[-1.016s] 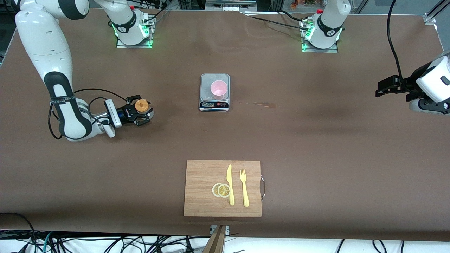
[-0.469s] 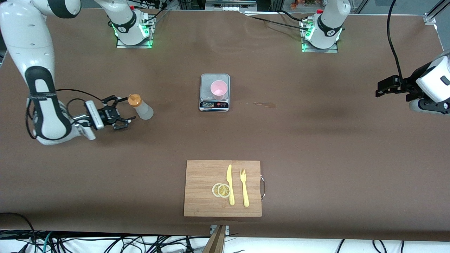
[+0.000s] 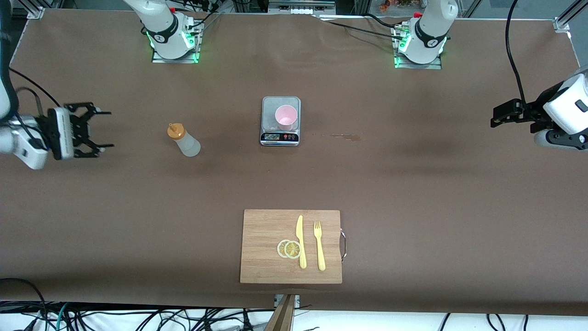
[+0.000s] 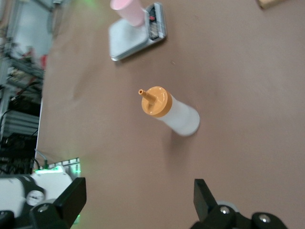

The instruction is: Add sauce to pink cup with both arms

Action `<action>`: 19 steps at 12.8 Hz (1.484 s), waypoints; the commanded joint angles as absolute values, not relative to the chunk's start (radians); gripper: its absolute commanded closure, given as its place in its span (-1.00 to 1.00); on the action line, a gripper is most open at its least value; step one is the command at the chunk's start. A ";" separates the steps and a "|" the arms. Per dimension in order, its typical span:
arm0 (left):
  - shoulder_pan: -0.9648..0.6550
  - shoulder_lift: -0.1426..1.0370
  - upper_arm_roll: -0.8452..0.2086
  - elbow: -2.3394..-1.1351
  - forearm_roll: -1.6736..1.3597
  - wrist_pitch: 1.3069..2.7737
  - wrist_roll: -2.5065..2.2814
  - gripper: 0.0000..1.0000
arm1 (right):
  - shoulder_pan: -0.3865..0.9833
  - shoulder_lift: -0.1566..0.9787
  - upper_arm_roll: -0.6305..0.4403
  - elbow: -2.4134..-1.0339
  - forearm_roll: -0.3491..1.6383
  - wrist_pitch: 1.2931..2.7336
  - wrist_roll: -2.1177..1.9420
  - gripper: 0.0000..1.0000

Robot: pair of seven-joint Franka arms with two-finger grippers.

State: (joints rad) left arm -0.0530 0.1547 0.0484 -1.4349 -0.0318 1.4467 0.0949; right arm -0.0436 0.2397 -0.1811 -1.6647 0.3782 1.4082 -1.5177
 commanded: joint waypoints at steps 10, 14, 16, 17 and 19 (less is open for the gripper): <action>-0.048 0.167 0.046 -1.407 -0.021 1.430 0.118 -1.00 | 0.166 -0.057 -0.163 -1.677 0.022 1.453 -0.233 -1.00; -0.048 0.167 0.046 -1.407 -0.021 1.430 0.118 -1.00 | 0.166 -0.049 -0.163 -1.652 0.020 1.454 -0.199 -1.00; -0.048 0.167 0.046 -1.407 -0.021 1.430 0.118 -1.00 | 0.166 -0.046 -0.164 -1.652 0.020 1.456 -0.216 -1.00; -0.048 0.167 0.046 -1.407 -0.021 1.430 0.118 -1.00 | 0.166 -0.045 -0.164 -1.648 0.023 1.454 -0.215 -1.00; -0.048 0.167 0.046 -1.407 -0.021 1.430 0.118 -1.00 | 0.164 -0.028 -0.167 -1.603 0.028 1.445 -0.202 -1.00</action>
